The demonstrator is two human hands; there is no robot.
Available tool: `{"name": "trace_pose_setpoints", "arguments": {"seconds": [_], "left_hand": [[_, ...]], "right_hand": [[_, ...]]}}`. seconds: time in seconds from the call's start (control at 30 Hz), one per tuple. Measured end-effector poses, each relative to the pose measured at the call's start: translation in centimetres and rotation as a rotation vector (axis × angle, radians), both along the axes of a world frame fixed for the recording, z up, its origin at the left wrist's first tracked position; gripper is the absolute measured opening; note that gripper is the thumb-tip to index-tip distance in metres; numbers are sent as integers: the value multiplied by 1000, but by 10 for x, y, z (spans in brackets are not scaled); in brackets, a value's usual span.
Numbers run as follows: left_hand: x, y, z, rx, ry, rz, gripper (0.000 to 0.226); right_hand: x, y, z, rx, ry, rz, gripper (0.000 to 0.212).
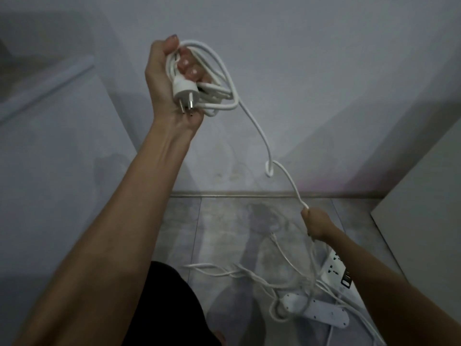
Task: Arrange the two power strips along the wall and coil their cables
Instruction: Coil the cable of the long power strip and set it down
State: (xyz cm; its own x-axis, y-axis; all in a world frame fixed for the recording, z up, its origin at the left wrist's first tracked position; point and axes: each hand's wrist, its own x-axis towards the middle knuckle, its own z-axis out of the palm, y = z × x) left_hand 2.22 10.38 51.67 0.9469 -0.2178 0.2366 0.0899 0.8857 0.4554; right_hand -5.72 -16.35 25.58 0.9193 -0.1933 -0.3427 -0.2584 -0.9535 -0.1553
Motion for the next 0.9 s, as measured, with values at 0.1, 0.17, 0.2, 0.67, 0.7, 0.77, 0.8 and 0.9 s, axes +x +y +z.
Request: {"name": "trace_pose_setpoints", "arguments": {"seconds": [0.1, 0.17, 0.2, 0.67, 0.7, 0.77, 0.8, 0.9], "left_hand": [[-7, -4, 8, -10, -40, -23, 33], [-8, -7, 4, -5, -25, -50, 37], [-8, -8, 0, -6, -14, -70, 38], [-2, -40, -37, 212, 182, 8, 37], [4, -35, -44, 191, 212, 22, 38], [14, -24, -56, 150, 285, 31, 41], [16, -18, -57, 128, 317, 38, 44], [23, -2, -44, 11, 270, 76, 50]], "right_hand": [[-8, -6, -17, -145, 90, 69, 28], [-9, -9, -28, -159, 146, 78, 30], [-10, -8, -30, -117, 167, 55, 32], [8, 126, 58, 1329, -914, -334, 15], [4, 124, 58, 1296, -983, -355, 17], [-2, 111, 53, 1153, -972, -371, 29], [-5, 101, 47, 1029, -902, -358, 41], [-10, 67, 23, 635, -518, -242, 55]]}}
